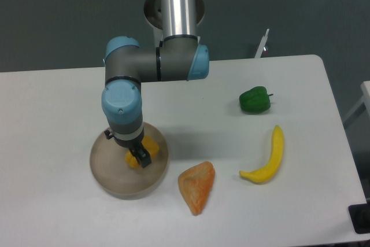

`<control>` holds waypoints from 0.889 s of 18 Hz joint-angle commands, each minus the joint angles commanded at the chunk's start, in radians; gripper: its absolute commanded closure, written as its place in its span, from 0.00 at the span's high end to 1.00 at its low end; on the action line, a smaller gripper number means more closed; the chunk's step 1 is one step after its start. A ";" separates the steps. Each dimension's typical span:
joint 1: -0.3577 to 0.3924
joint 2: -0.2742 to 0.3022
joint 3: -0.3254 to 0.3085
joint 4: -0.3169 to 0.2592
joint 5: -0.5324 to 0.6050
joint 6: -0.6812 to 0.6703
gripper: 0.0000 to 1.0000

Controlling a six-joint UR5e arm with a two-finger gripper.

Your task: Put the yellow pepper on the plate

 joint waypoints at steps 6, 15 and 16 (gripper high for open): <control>0.218 0.087 0.015 0.003 0.002 0.063 1.00; 0.514 0.098 0.008 -0.002 0.057 0.503 1.00; 0.531 0.097 0.006 -0.006 0.057 0.527 1.00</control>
